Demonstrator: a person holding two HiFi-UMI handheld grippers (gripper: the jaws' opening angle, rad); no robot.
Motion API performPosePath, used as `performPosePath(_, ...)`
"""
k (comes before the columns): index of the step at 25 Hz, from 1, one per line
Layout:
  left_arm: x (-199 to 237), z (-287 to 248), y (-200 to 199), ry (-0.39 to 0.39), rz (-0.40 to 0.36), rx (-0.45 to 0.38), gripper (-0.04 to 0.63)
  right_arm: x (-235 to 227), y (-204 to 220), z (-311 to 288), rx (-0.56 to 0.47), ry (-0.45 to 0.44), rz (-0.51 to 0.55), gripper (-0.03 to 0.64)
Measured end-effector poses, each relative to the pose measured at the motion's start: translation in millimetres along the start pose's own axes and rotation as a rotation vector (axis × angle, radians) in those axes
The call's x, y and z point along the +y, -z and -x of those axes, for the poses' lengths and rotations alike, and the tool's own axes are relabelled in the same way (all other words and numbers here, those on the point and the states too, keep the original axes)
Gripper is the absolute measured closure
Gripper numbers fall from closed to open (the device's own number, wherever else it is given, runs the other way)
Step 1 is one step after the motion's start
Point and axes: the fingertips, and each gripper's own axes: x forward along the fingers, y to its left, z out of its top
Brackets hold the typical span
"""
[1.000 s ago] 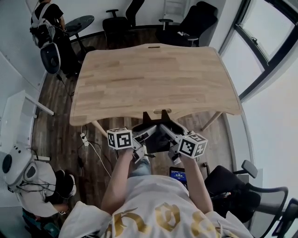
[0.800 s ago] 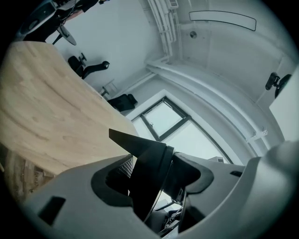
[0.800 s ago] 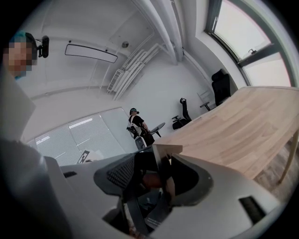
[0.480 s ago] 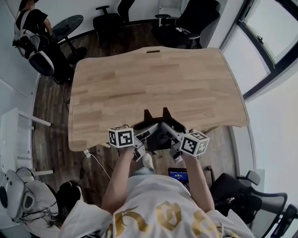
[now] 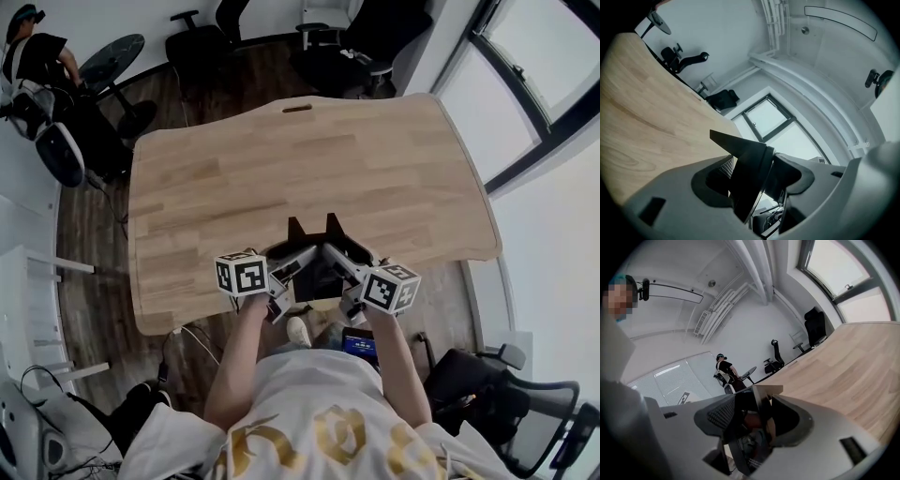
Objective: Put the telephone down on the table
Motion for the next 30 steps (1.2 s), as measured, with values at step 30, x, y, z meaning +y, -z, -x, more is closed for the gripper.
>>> performPosePath(30, 55.8, -51.8, -40.7, -0.022, 0.048, 0.034, 0.341, -62.9, -29.6, -53.7, 0.021, 0.008, -0.079, 0.394)
